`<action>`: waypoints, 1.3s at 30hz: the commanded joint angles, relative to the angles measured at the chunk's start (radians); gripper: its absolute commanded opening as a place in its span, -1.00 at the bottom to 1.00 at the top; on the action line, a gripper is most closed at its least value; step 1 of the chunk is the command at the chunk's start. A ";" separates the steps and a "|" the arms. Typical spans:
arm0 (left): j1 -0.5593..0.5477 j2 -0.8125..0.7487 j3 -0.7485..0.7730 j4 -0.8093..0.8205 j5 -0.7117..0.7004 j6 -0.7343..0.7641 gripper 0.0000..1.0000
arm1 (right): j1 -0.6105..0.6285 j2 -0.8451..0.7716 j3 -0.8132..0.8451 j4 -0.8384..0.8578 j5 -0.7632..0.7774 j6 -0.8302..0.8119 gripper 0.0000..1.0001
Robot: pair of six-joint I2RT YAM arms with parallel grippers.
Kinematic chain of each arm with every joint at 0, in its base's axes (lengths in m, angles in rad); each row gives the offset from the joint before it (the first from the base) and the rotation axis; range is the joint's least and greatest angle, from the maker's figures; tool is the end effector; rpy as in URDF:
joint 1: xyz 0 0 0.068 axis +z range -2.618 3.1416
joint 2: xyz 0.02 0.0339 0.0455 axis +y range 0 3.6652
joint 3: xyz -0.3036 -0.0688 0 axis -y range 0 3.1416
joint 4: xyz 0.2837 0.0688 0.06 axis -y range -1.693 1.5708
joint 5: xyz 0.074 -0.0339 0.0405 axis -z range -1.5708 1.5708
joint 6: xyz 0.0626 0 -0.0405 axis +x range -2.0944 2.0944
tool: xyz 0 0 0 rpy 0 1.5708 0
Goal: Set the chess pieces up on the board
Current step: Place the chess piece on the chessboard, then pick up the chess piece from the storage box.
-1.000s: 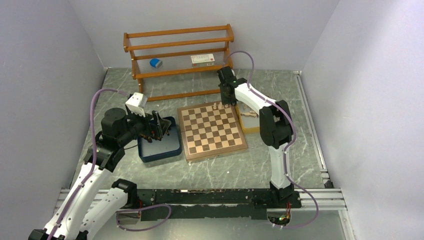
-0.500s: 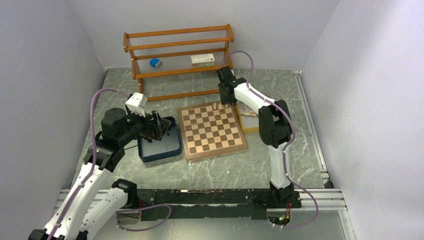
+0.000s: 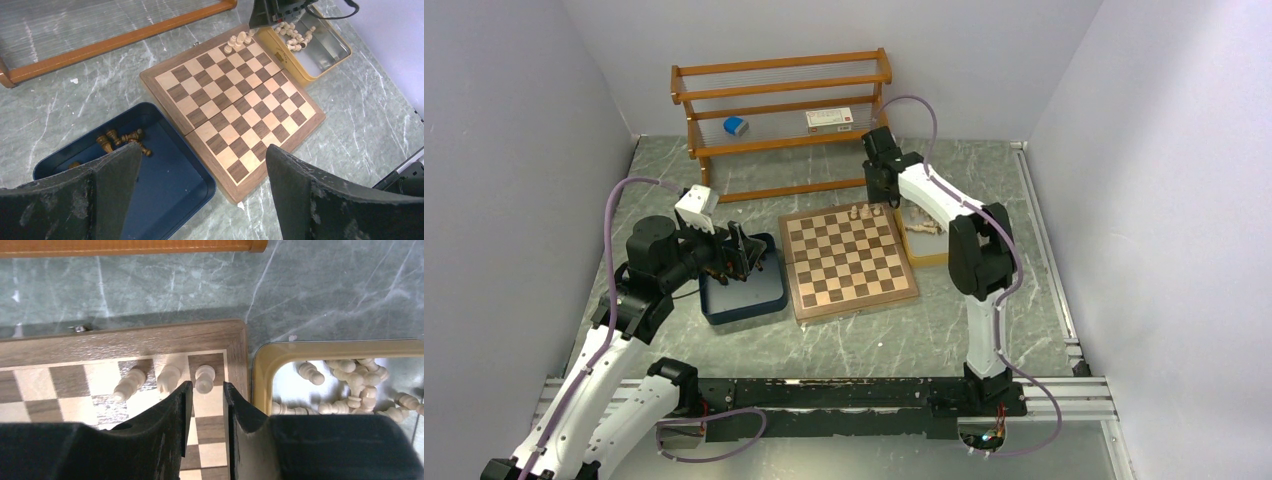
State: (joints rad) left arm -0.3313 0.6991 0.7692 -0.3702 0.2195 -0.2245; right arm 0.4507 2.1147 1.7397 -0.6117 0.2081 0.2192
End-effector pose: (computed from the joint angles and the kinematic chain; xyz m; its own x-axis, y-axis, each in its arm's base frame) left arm 0.1804 -0.0765 0.3487 -0.3870 -0.0967 -0.9170 0.4390 0.8552 -0.2754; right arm 0.4896 0.2226 0.2124 -0.8033 -0.1524 -0.5757 -0.1526 0.9871 -0.0483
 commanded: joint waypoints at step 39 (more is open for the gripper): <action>-0.009 0.010 -0.010 0.020 0.006 0.000 0.97 | -0.165 -0.096 -0.323 0.301 0.091 0.043 -0.36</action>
State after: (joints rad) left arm -0.3313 0.7147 0.7689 -0.3695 0.2211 -0.2245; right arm 0.2951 1.9892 1.4185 -0.3397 0.2756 0.2516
